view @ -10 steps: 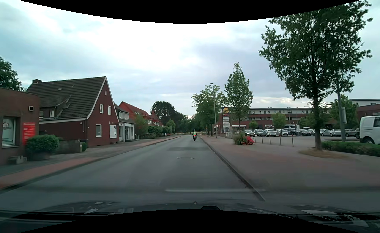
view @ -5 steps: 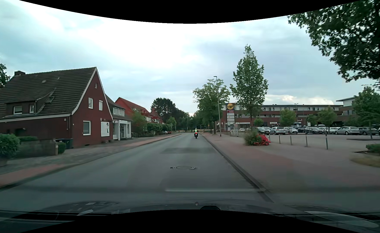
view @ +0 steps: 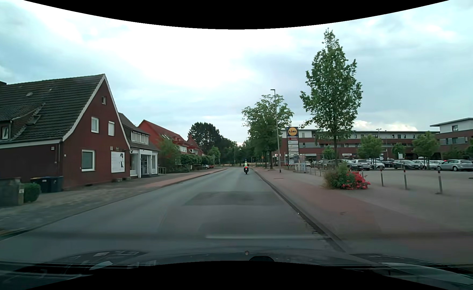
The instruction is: Follow the waypoints while adhering to traffic rules and regulations
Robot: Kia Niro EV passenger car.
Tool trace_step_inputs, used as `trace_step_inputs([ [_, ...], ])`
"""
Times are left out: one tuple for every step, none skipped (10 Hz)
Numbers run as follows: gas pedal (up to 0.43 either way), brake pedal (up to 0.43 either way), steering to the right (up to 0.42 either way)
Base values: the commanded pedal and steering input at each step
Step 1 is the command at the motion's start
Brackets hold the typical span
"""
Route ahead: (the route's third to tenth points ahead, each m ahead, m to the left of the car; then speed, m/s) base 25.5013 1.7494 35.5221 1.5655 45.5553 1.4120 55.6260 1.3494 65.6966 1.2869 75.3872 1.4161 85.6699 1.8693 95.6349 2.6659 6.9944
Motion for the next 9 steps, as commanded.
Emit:
trace_step_inputs([
  [0.15,0.0,-0.006],
  [0.157,0.0,0.0],
  [0.15,0.0,0.005],
  [0.15,0.0,0.005],
  [0.15,0.0,0.004],
  [0.15,0.0,0.005],
  [0.15,0.0,0.006],
  [0.15,0.0,0.004],
  [0.15,0.0,0.003],
])
